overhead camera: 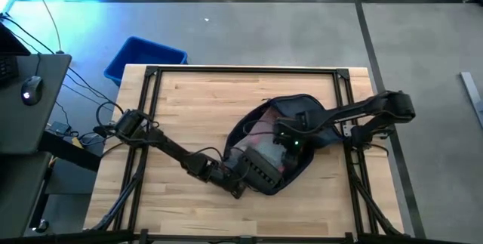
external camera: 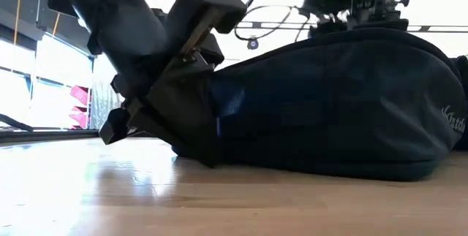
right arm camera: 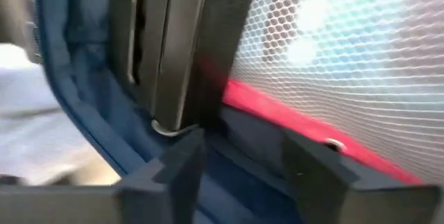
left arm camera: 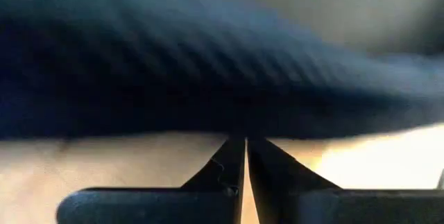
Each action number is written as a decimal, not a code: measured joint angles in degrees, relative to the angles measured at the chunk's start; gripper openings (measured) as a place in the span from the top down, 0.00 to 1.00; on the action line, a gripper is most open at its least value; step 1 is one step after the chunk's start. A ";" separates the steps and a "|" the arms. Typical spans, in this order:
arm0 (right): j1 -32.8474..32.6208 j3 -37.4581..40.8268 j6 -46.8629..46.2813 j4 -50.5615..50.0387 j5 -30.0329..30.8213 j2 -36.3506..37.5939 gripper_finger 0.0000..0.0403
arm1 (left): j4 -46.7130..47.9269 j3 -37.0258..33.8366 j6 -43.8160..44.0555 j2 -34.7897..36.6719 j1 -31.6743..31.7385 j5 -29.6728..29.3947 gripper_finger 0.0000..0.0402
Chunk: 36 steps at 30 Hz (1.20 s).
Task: Unpack backpack
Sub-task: Remove the black medicine organizer from the blue backpack
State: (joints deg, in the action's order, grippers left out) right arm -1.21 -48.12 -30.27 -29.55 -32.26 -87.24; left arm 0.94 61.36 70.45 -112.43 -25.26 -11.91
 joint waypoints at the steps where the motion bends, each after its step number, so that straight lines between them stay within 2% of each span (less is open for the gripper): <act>1: 0.27 2.33 -2.23 4.14 -1.09 0.61 0.48 | -0.82 0.00 0.00 -0.01 -0.03 0.40 1.00; 5: 0.52 9.06 -11.12 20.92 -2.53 1.24 0.33 | -2.16 0.00 1.71 -0.01 0.02 1.19 1.00; 9: -0.59 11.21 -16.20 30.47 -0.48 -1.09 0.27 | -2.40 0.00 4.42 -0.01 0.04 1.06 1.00; 22: -1.23 11.02 -21.77 48.59 1.04 -8.59 0.28 | -1.39 -0.02 5.98 -0.17 4.00 -0.91 1.00; 31: -4.51 11.06 -25.23 52.43 5.25 -10.61 0.28 | -0.64 -0.02 5.49 -0.17 4.96 -1.96 1.00; 36: -5.38 11.02 -26.61 53.51 6.64 -10.97 0.34 | -0.45 -0.02 5.43 -0.17 4.94 -1.96 1.00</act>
State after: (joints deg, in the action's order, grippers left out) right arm -6.59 -37.10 -56.88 23.96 -25.61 -98.22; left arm 0.50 61.34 75.88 -112.60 -20.32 -13.87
